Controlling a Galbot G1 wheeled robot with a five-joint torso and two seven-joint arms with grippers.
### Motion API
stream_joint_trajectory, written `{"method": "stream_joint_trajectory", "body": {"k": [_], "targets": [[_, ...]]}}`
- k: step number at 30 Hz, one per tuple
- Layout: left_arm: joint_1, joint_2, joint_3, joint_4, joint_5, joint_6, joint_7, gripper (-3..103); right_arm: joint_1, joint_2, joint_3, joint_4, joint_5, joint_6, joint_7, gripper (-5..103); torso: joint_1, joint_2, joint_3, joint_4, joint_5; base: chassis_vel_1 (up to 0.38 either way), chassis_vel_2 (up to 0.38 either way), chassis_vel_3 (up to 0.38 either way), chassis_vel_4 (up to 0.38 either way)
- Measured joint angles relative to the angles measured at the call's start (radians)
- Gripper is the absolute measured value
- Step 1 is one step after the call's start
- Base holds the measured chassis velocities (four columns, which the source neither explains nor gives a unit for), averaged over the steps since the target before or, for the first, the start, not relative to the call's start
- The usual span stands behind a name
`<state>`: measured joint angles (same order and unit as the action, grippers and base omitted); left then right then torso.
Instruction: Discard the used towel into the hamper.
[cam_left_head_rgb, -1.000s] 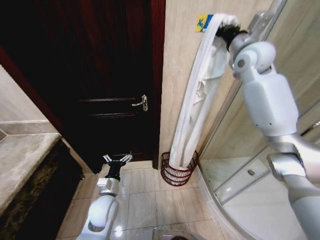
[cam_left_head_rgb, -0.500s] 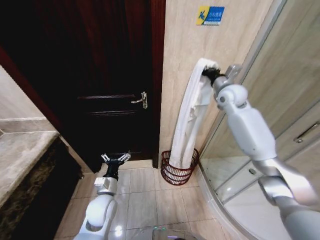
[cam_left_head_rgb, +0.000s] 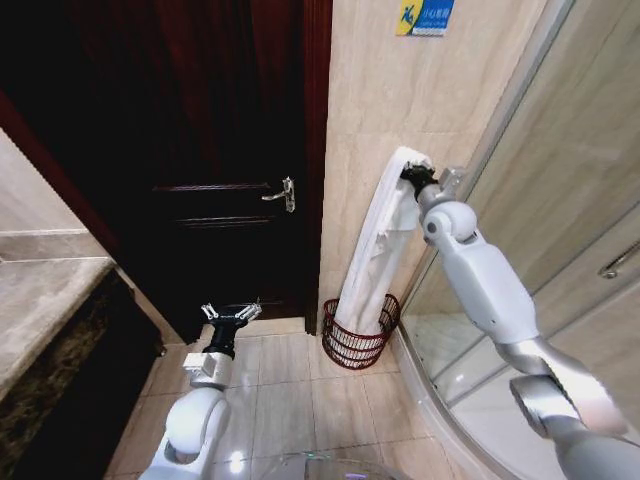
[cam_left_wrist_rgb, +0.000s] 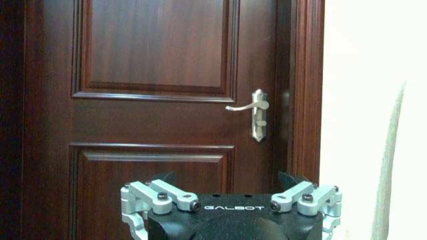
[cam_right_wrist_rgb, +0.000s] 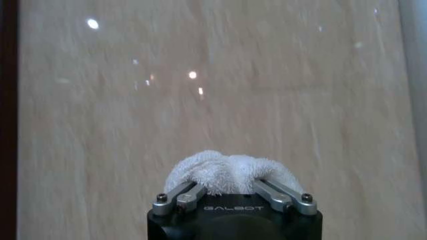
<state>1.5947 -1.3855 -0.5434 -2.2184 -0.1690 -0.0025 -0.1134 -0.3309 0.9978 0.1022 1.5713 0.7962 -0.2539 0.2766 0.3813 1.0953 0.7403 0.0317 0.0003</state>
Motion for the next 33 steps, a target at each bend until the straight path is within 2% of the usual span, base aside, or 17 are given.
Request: {"method": "stream_joint_trajectory", "body": {"k": [5,10,18,33], "targets": [[0.013,0.005,-0.001,-0.01,0.001,0.001,0.0,100,-0.064,-0.015,0.017,0.026,0.014,0.006,-0.003,8,-0.009,-0.021,-0.012,-0.0001,-0.0001,0.0,0.0,0.0,0.0],[0.03,0.009,0.003,-0.02,0.007,0.001,0.0,100,-0.135,0.005,0.051,0.051,0.018,0.007,0.006,8,-0.02,-0.044,-0.024,0.0004,-0.0003,0.0,0.0,0.0,0.0],[0.064,0.01,0.004,-0.036,0.021,-0.001,0.0,100,-0.162,0.071,0.077,-0.025,-0.035,0.04,-0.01,8,-0.04,-0.091,-0.05,0.0003,-0.0002,0.0,0.0,0.0,0.0],[0.092,0.005,-0.004,-0.062,0.028,-0.005,0.0,100,-0.267,0.1,0.128,-0.023,-0.089,0.063,-0.06,8,-0.073,-0.162,-0.089,0.0,-0.0003,0.0,0.0,0.0,0.0]]}}
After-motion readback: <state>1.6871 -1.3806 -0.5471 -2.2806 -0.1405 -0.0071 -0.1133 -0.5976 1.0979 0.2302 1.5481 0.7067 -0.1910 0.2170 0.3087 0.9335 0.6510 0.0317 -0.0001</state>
